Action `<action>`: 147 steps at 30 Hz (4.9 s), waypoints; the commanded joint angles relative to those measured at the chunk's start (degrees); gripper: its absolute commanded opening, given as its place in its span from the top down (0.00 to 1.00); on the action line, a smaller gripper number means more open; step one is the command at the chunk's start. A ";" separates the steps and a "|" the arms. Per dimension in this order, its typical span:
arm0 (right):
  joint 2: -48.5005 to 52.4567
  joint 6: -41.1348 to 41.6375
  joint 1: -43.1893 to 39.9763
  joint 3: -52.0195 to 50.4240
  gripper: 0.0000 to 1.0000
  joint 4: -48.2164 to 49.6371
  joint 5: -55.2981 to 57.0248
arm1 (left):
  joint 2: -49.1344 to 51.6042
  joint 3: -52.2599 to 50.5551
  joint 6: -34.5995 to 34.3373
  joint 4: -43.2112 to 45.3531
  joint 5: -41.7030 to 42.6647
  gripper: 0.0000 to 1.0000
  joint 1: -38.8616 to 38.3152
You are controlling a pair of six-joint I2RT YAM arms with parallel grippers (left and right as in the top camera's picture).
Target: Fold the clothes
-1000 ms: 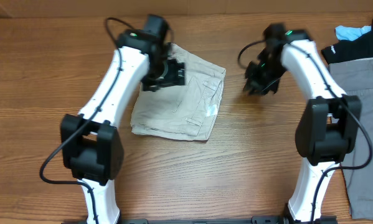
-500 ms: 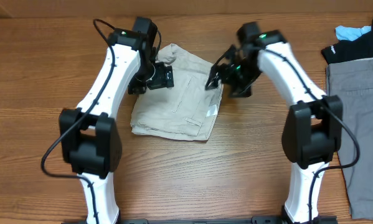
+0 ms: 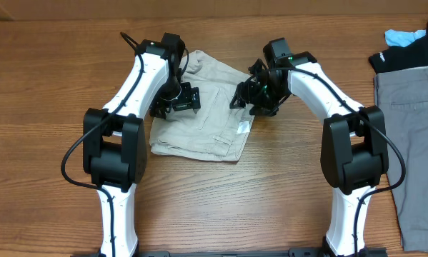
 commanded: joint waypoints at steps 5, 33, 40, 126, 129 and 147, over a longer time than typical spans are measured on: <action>-0.37 1.40 0.04 -0.63 0.29 3.28 -3.17 | 1.40 -0.15 -0.02 0.24 -1.22 0.05 -0.11; -0.37 5.92 -0.44 4.22 0.96 -0.83 13.11 | 1.40 -0.15 -0.02 0.00 -4.70 0.05 -0.09; -0.37 6.05 -0.68 8.72 0.87 -6.78 21.84 | 1.40 -0.15 -0.07 0.07 -6.16 0.05 -0.11; -0.46 15.34 9.42 -2.21 0.96 -10.47 10.91 | 12.48 9.99 2.32 14.47 5.01 0.94 -2.49; -0.46 15.32 9.11 -6.64 0.96 -8.83 10.93 | 12.59 9.99 1.57 14.53 1.97 0.94 -1.79; -0.48 15.58 3.39 -13.42 0.96 -8.85 15.23 | 11.89 10.12 0.90 12.04 -1.33 0.91 10.25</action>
